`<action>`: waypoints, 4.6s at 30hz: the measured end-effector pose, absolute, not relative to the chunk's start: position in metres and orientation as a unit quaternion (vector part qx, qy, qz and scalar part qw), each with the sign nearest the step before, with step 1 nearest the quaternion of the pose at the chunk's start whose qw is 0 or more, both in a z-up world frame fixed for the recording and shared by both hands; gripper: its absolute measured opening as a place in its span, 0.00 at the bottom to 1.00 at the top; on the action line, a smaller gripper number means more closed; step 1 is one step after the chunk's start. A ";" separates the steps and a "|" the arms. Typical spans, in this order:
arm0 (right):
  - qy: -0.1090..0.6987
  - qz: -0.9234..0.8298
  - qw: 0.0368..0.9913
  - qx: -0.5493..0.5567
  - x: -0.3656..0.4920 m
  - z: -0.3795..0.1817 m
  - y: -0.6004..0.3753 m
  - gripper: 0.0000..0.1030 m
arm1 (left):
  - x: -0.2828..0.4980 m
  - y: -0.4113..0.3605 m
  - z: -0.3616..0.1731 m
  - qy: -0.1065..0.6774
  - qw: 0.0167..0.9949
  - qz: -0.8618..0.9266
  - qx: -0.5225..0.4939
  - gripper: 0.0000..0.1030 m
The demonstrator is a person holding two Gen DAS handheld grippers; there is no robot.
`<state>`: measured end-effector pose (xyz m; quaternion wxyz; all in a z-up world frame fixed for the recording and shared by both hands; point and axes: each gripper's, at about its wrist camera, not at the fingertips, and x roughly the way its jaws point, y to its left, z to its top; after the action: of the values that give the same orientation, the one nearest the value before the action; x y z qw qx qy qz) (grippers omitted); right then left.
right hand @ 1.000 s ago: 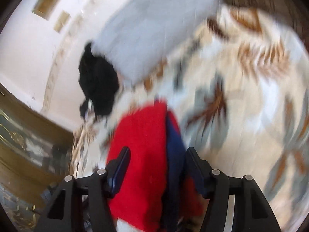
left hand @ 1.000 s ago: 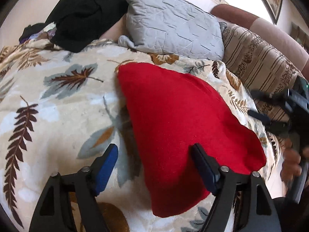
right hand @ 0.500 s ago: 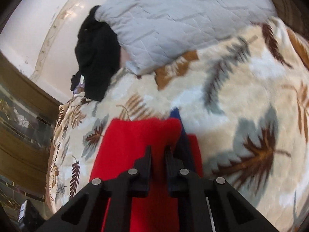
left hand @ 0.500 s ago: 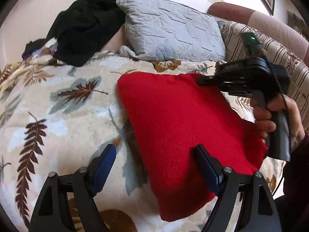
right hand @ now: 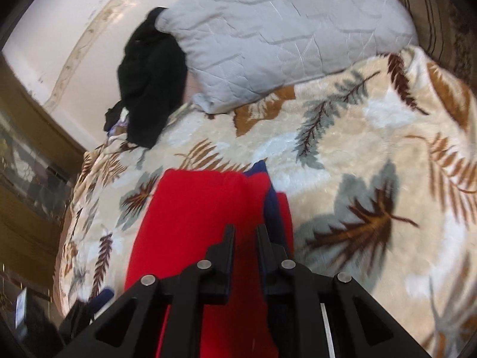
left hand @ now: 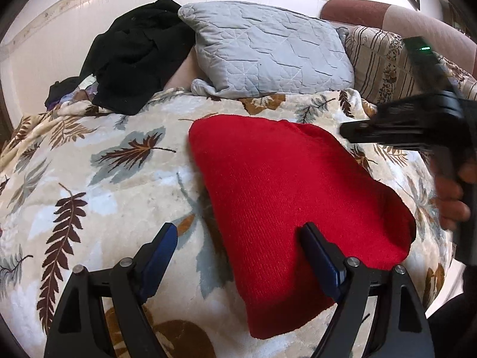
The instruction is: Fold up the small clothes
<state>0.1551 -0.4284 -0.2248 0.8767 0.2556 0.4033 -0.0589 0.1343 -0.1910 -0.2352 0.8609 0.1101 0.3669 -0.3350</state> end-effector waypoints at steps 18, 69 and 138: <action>0.444 -0.050 0.860 0.249 0.130 -0.266 -0.397 0.15 | 0.132 -0.189 -0.231 0.393 0.850 -0.335 0.106 0.83; 0.466 -0.043 0.846 0.256 0.108 -0.259 -0.377 0.15 | 0.125 -0.168 -0.232 0.417 0.856 -0.269 0.145 0.91; 0.312 -0.036 0.915 0.254 0.076 -0.208 -0.369 0.67 | 0.124 -0.155 -0.194 0.320 0.909 -0.210 0.166 0.91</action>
<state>0.0761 -0.3692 -0.2076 0.9148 0.2541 0.3120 -0.0363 0.1243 -0.1551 -0.1943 0.9088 0.1664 0.3197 -0.2102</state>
